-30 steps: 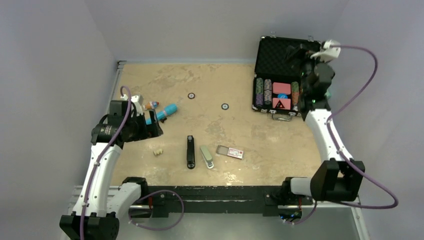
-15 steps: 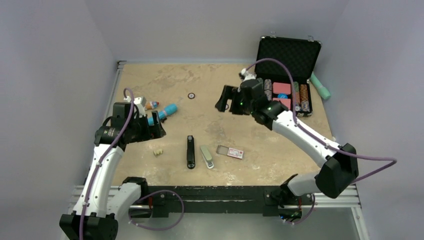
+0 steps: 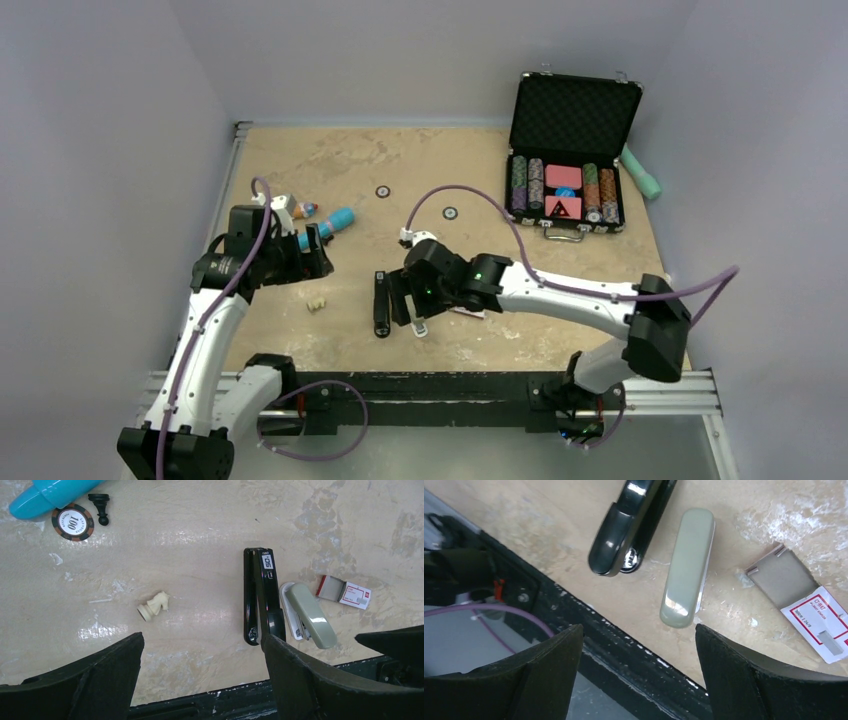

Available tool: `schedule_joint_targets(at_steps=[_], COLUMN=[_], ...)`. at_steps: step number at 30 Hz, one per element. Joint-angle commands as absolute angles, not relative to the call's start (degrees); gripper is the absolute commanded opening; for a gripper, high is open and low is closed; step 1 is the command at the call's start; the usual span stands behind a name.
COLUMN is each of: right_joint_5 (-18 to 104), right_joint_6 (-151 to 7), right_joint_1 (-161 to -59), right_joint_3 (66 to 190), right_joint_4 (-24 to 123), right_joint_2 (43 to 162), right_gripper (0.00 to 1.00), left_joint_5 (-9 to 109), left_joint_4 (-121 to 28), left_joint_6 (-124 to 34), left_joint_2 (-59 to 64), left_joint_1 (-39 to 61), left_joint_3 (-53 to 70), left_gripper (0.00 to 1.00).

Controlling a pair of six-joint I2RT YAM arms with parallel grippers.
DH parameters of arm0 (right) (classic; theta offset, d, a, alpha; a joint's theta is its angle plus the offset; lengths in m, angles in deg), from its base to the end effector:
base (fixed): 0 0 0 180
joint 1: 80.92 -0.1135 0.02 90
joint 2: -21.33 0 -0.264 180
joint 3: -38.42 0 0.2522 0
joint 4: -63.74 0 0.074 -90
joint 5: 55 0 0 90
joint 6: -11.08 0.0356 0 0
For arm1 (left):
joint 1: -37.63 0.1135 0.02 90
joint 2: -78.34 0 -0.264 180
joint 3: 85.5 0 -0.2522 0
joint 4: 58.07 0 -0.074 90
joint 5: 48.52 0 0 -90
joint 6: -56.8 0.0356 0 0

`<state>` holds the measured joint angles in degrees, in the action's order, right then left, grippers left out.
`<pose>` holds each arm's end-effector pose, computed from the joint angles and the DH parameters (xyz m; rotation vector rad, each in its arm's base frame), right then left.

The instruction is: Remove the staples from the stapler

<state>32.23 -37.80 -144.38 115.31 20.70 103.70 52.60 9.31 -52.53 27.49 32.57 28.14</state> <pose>0.1394 0.2753 0.2690 -0.4741 2.5221 0.7308 0.1624 -0.0213 0.3000 -0.2270 2.4901 -0.4202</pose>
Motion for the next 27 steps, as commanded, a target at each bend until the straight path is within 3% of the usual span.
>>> schedule_joint_targets(at_steps=[1,21,27], right_joint_5=[27.75,27.36,26.41], right_joint_6=[-38.41,-40.8,-40.78], right_joint_1=[-145.54,-145.56,-145.52], right_joint_3=[120.41,120.67,120.64], right_joint_4=[16.43,16.42,16.69], right_joint_2=[109.74,118.74,119.39], right_gripper=[0.86,0.67,0.52], left_joint_5=[52.97,52.78,53.09], left_joint_4=[7.43,7.61,7.66], left_joint_6=[-52.53,-52.58,-52.45], left_joint_2=[28.83,28.95,28.94], left_joint_1=[32.18,32.07,32.08], left_joint_3=[28.35,28.27,28.14], left_gripper=[0.94,0.94,0.94])
